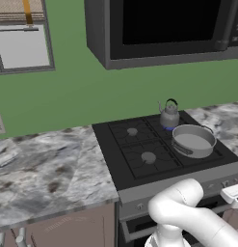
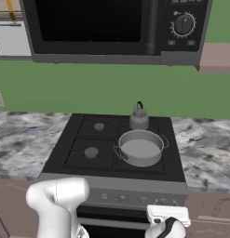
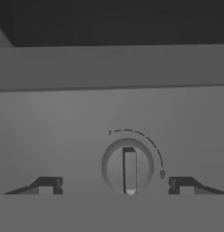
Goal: Pick the kettle from the cabinet and place it on a stove burner. Then pick the pot from the counter and place it on another stove burner. Finally, turn both burners on.
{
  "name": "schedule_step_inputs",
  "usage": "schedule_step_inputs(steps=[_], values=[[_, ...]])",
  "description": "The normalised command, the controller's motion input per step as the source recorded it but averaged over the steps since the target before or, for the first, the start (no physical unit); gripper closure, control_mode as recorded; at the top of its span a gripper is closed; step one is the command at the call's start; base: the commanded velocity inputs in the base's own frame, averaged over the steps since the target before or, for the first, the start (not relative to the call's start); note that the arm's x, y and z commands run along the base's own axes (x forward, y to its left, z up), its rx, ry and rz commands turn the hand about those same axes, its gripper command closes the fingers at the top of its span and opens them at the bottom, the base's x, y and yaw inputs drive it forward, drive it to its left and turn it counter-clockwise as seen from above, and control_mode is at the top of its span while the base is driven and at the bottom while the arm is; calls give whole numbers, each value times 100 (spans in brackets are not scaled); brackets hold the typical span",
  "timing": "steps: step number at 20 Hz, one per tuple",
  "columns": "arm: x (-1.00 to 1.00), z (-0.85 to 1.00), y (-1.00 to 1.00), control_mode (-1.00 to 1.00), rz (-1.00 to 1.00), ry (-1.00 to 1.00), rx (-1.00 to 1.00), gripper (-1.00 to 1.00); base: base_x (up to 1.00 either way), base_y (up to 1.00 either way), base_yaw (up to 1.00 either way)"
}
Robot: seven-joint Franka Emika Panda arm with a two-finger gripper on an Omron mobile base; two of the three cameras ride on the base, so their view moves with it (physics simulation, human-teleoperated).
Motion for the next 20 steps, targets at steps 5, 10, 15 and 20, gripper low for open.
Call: schedule_step_inputs(steps=[5,10,15,20], values=[[0,-5,1,-100,1,0,0,-100,0,0,0],[0,0,13,-100,0,-3,0,-100,0,0,0],[0,0,14,-100,0,-1,0,-100,0,0,0],[2,-1,6,-100,0,0,0,-100,0,0,0]])
